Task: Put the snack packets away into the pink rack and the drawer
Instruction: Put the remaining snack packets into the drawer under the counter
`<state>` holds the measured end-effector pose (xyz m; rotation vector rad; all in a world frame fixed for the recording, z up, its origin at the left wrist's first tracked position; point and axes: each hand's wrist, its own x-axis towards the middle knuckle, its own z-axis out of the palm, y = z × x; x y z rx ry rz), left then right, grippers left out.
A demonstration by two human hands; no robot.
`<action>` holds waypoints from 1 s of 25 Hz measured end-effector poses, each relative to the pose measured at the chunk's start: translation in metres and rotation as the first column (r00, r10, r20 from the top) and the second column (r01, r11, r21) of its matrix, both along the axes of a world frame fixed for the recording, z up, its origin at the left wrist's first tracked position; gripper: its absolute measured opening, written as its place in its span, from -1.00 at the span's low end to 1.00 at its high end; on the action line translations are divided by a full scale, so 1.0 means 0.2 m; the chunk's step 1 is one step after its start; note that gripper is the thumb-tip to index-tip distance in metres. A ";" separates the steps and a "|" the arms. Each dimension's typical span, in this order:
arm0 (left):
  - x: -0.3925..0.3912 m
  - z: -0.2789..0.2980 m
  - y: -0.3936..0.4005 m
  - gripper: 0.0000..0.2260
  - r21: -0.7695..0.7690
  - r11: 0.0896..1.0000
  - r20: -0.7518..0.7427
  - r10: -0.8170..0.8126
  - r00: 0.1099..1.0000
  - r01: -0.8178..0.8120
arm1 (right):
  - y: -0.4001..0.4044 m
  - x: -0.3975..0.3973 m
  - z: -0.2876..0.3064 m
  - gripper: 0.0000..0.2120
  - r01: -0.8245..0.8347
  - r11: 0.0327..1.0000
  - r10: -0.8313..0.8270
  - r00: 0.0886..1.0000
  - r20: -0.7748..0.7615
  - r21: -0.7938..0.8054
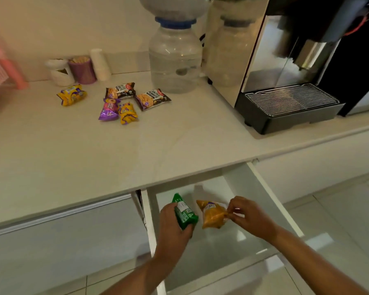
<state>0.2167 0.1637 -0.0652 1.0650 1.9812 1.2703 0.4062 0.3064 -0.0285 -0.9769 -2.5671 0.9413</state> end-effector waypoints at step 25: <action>0.14 -0.53 0.38 -0.20 -0.851 0.470 -0.137 -0.630 0.764 0.235 | 0.15 -0.29 -0.62 -0.72 -0.123 0.980 0.197 0.593 0.780 -0.154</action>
